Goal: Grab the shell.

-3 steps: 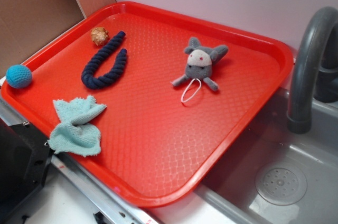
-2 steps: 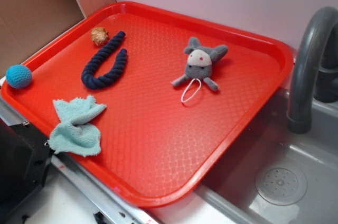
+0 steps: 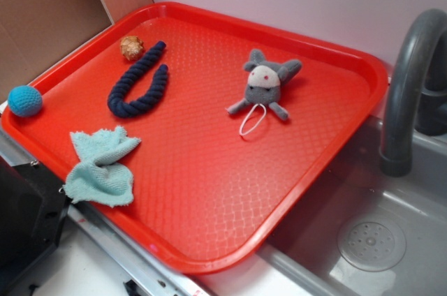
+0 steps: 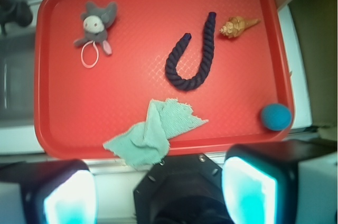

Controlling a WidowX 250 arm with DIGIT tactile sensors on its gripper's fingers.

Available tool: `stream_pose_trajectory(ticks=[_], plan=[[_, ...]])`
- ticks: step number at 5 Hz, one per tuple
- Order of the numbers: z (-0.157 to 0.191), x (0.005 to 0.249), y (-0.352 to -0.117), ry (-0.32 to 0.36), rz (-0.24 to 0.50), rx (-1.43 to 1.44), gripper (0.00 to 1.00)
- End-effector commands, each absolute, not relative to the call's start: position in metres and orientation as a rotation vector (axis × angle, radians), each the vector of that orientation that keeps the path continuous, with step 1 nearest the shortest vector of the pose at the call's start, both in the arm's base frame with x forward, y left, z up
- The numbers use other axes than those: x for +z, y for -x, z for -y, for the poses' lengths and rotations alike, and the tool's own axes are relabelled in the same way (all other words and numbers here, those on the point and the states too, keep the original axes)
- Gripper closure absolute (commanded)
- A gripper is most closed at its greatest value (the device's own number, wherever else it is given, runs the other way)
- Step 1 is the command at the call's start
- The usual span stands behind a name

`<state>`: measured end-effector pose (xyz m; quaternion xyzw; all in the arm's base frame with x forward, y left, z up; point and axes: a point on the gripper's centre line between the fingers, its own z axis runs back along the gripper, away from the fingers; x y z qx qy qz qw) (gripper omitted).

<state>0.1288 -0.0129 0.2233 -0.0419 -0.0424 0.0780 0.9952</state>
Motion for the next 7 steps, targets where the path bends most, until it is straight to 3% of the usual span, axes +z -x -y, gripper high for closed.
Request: stream_pose_trajectory(ticks=[1, 2, 4, 5, 7], plan=[[-0.012, 0.194, -0.162, 0.151, 0.225, 0.64, 0.0], [-0.032, 0.169, -0.187, 0.166, 0.238, 0.893, 0.0], [-0.077, 0.121, -0.216, 0.042, 0.335, 1.374, 0.0], [-0.097, 0.1, -0.233, 0.047, 0.268, 1.428, 0.0], [-0.129, 0.07, -0.254, -0.009, 0.253, 1.521, 0.0]])
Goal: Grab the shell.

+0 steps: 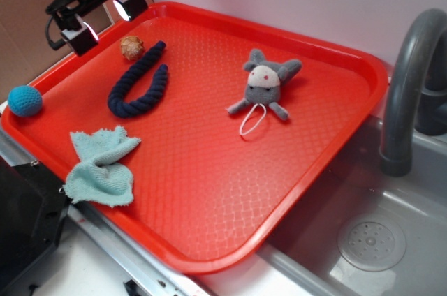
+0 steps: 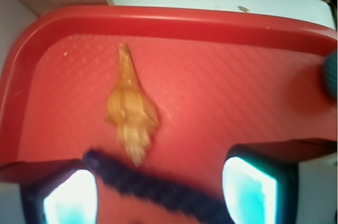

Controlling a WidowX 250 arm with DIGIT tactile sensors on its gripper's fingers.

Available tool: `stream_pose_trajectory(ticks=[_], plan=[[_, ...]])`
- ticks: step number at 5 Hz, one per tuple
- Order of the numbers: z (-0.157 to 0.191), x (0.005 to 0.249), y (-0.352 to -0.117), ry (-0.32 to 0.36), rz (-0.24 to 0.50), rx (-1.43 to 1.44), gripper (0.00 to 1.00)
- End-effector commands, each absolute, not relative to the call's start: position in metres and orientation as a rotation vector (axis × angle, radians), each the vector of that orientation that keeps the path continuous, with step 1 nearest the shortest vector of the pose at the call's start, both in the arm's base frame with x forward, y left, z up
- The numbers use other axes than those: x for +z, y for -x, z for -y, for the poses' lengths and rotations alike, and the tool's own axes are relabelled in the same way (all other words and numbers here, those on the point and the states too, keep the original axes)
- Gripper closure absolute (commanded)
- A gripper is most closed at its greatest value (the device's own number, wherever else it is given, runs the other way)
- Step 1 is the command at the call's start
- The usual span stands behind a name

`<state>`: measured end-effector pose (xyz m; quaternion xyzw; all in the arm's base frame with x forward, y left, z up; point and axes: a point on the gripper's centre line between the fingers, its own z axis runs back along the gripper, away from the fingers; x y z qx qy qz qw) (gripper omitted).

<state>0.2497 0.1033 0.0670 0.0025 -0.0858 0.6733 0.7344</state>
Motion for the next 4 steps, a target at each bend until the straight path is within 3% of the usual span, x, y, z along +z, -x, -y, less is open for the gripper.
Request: stream_pose_trajectory(ticks=[1, 3, 4], plan=[[-0.133, 0.058, -0.259, -0.001, 0.23, 1.525, 0.0], [-0.126, 0.026, -0.263, -0.071, 0.196, 1.49, 0.0], [-0.125, 0.019, -0.264, -0.067, 0.19, 1.491, 0.1]])
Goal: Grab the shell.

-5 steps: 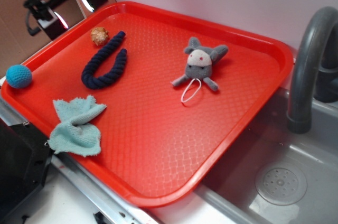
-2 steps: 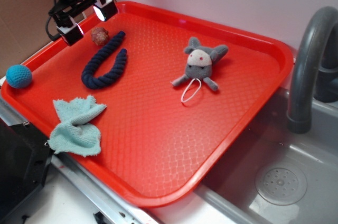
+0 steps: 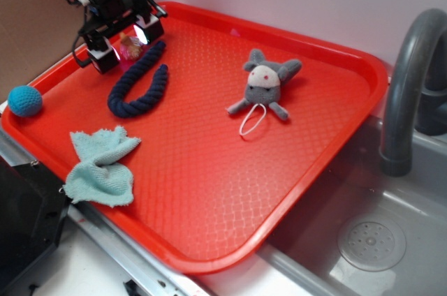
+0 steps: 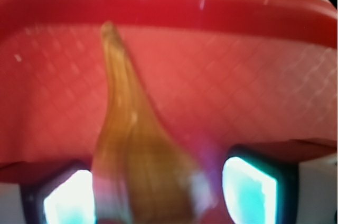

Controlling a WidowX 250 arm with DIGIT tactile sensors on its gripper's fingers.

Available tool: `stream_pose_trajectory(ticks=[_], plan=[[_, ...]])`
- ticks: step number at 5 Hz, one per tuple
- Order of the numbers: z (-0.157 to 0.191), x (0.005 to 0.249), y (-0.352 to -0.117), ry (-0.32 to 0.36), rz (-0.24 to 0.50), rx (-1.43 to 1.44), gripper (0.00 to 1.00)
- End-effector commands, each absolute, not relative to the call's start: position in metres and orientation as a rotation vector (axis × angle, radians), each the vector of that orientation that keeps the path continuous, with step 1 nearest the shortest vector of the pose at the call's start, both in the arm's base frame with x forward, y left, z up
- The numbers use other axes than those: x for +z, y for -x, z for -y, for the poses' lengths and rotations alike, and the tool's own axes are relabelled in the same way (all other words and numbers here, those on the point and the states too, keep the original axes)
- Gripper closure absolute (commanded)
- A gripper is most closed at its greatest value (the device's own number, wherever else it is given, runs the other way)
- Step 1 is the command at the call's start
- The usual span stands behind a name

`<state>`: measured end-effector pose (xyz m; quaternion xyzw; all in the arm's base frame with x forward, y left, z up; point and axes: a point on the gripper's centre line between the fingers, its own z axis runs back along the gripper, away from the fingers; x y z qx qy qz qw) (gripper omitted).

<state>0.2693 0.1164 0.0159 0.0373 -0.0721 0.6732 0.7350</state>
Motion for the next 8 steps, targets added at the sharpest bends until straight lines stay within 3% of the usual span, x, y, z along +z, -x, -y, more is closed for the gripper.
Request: stream_pose_trajectory(ticks=[1, 2, 3, 4, 5, 6, 7, 8], plan=[[-0.12, 0.021, -0.262, -0.055, 0.205, 1.474, 1.0], [-0.117, 0.023, -0.256, -0.056, 0.214, 1.462, 1.0], [-0.116, 0.043, -0.253, 0.044, 0.134, 1.339, 1.0], [-0.101, 0.093, -0.251, 0.098, 0.058, 1.094, 1.0], [-0.083, 0.143, -0.255, 0.073, 0.003, 0.847, 1.0], [-0.045, 0.182, -0.245, 0.059, 0.035, 0.596, 1.0], [-0.016, 0.208, -0.229, 0.109, -0.013, 0.348, 1.0], [0.001, 0.219, -0.212, 0.136, 0.041, 0.146, 1.0]])
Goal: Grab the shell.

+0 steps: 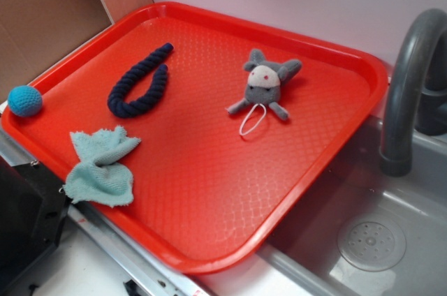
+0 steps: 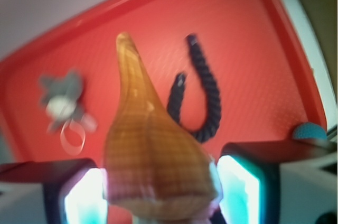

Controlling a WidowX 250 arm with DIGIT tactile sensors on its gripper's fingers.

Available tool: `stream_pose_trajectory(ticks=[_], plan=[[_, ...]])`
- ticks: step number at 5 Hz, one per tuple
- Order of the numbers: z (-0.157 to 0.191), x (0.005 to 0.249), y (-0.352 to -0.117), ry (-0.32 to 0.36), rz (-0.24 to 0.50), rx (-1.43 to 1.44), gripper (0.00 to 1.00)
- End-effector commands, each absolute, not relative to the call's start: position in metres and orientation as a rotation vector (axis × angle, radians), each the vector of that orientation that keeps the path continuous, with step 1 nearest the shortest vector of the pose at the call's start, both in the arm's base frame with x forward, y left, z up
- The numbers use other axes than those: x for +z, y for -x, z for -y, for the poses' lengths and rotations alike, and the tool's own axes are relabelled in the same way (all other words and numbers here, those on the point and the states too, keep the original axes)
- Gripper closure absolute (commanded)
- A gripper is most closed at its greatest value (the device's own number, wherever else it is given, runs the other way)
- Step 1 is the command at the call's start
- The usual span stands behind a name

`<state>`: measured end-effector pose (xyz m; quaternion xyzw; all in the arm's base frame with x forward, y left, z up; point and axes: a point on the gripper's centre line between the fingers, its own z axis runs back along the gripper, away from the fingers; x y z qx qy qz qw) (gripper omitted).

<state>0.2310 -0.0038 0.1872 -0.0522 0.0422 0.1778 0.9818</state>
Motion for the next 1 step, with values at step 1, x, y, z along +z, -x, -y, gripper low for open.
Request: stream_pose_trajectory(ticks=[1], plan=[[0.009, 0.2142, -0.2052, 0.147, 0.08, 0.191, 1.0]])
